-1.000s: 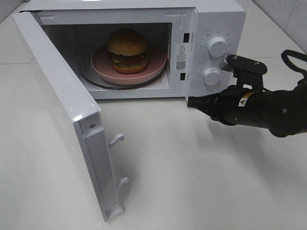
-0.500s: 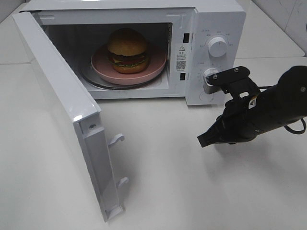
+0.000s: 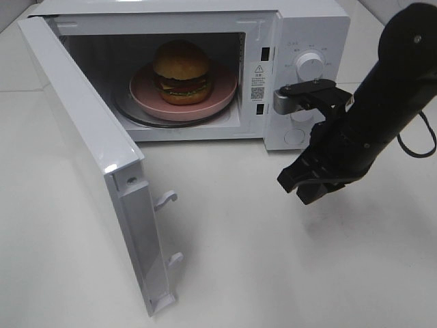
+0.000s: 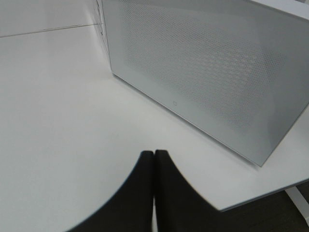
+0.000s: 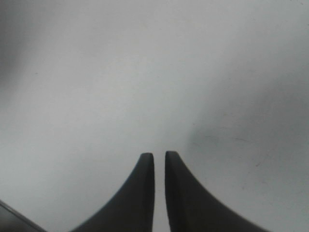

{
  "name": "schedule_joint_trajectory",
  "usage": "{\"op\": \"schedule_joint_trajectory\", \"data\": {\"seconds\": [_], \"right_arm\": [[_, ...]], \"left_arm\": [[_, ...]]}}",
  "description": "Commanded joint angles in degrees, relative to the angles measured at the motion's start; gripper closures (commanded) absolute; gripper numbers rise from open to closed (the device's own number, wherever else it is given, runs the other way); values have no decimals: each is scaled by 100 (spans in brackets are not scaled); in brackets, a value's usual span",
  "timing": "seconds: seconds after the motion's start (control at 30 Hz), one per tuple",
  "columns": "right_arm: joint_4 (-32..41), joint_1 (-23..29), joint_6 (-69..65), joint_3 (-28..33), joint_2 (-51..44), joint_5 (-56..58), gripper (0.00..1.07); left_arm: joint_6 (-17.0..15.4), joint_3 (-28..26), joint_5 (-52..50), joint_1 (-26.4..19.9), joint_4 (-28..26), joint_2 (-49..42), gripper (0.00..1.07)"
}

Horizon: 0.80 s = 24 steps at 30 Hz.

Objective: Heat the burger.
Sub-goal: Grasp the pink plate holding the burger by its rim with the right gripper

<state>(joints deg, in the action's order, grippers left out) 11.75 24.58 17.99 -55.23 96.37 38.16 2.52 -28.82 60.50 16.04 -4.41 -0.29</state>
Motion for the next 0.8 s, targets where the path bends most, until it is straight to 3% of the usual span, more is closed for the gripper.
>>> {"op": "schedule_joint_trajectory", "data": {"seconds": [0.03, 0.23, 0.27, 0.3, 0.33, 0.53, 0.67, 0.8], "right_arm": [[602, 6, 705, -315, -52, 413, 97], [1049, 6, 1398, -653, -29, 487, 89], [1094, 6, 1513, -768, -29, 487, 82], [1094, 6, 1513, -768, -29, 487, 82], [1140, 6, 1604, -894, -29, 487, 72], [1484, 11, 1948, -1129, -29, 212, 54], [1656, 109, 2510, -1134, -29, 160, 52], [1581, 539, 3289, -1134, -6, -120, 52]], "left_arm": [[17, 17, -92, 6, -40, -120, 106], [17, 17, -92, 6, -40, -120, 106], [17, 17, -92, 6, -40, -120, 106], [17, 17, -92, 6, -40, -120, 106], [17, 17, -92, 6, -40, -120, 106], [17, 17, -92, 6, -40, -120, 106], [17, 17, -92, 6, -40, -120, 106], [17, 17, -92, 6, -40, -120, 106]]}}
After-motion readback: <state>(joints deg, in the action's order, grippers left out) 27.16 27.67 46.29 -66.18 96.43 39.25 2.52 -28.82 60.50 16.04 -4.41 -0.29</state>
